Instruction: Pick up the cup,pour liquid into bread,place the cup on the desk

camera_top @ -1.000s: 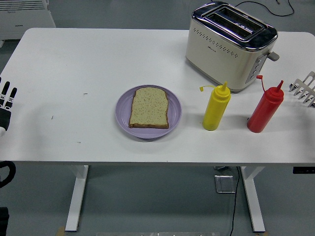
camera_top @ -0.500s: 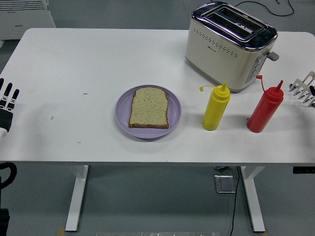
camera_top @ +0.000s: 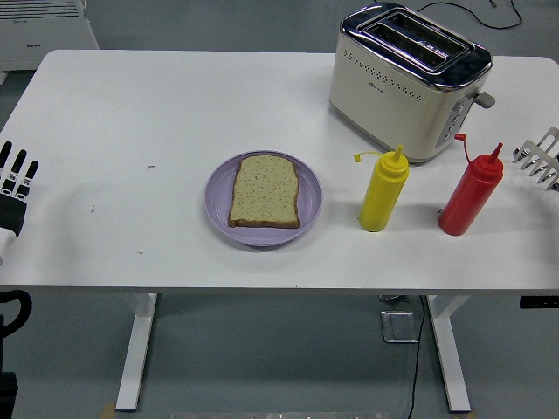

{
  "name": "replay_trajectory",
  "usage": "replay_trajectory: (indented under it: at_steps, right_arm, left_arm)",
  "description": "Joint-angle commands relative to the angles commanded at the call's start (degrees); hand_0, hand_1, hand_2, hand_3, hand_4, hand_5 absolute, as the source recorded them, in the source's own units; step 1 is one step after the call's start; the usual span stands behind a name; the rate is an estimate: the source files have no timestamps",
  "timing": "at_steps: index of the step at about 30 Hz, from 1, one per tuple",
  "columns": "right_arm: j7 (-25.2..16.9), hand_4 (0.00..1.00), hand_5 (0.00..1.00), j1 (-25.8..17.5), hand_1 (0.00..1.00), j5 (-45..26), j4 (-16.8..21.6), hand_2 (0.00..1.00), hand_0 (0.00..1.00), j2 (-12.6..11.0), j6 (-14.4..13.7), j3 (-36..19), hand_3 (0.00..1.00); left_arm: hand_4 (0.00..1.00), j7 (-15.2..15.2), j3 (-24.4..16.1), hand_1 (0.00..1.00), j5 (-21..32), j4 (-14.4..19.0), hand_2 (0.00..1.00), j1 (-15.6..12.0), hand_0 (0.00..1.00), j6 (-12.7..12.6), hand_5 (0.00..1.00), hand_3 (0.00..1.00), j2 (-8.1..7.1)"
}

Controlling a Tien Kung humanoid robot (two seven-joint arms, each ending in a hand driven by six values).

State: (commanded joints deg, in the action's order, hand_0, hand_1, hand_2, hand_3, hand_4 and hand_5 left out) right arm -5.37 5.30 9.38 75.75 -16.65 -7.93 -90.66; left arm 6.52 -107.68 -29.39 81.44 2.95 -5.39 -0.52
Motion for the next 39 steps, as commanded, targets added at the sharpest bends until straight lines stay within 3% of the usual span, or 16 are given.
replay_trajectory:
  at_steps: [39]
  right_arm:
    - [1.1,0.568,0.69,-0.1,0.688,0.1,0.1,0.709,0.751,0.0,0.1,-0.4,0.739]
  left_arm:
    - [0.614,0.2,0.3,0.783,0.1,0.0,0.785,0.4,0.803,0.1,0.998,0.719,0.23]
